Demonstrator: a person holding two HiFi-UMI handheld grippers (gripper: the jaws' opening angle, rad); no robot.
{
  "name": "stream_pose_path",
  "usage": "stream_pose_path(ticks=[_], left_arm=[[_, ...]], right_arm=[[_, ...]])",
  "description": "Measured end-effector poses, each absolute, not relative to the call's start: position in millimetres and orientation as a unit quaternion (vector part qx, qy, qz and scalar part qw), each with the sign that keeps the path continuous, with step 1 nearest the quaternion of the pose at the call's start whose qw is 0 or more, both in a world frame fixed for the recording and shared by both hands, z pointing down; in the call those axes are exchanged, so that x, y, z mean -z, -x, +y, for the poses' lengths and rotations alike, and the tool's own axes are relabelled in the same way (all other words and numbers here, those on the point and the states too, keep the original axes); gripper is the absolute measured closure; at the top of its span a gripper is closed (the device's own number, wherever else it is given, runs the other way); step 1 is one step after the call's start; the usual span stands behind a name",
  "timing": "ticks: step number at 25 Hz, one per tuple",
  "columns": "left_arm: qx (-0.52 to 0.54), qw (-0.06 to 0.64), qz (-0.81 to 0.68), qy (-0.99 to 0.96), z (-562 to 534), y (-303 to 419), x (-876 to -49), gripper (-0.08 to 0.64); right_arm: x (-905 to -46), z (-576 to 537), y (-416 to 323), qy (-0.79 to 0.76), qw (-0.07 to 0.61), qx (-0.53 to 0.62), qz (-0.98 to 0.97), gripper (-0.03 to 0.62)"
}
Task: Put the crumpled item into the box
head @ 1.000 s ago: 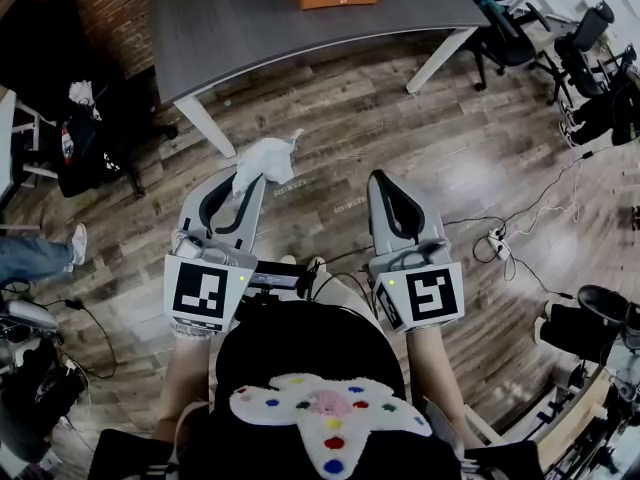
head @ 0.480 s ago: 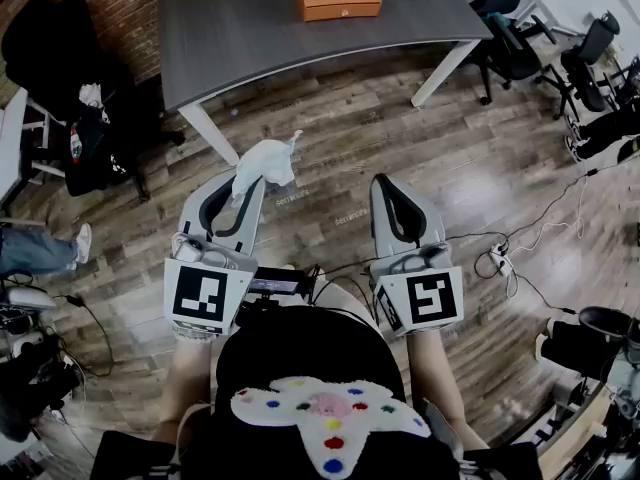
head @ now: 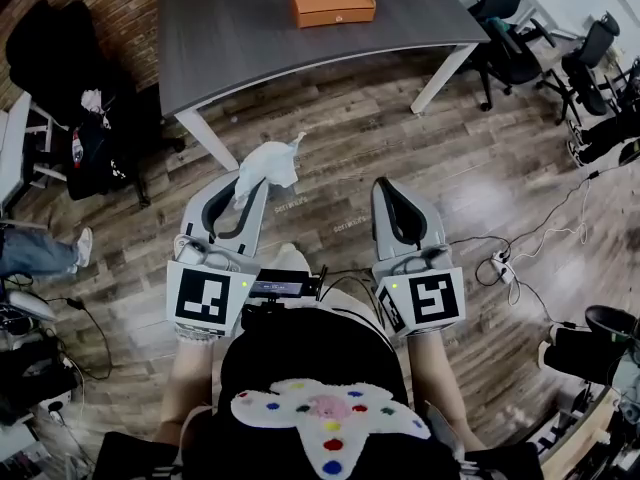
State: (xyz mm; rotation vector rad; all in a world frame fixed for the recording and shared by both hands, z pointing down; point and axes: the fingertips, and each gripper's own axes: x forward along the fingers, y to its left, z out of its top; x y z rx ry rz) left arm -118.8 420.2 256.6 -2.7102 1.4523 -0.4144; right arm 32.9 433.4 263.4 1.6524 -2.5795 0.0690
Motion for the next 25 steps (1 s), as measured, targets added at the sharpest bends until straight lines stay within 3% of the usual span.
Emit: stream_pose_path(ticks=[11, 25], left_arm=[[0.123, 0.019, 0.461, 0.879, 349.1, 108.6, -265.2, 0.492], [0.116, 0.019, 0.436, 0.892, 166.5, 108.7, -259.3, 0.492]], right_arm=[[-274.2, 374.5, -43.5, -0.551, 0.045, -0.025, -0.833, 0.588], [-268.2, 203.4, -38.7, -0.576, 0.047, -0.029, -0.815, 0.588]])
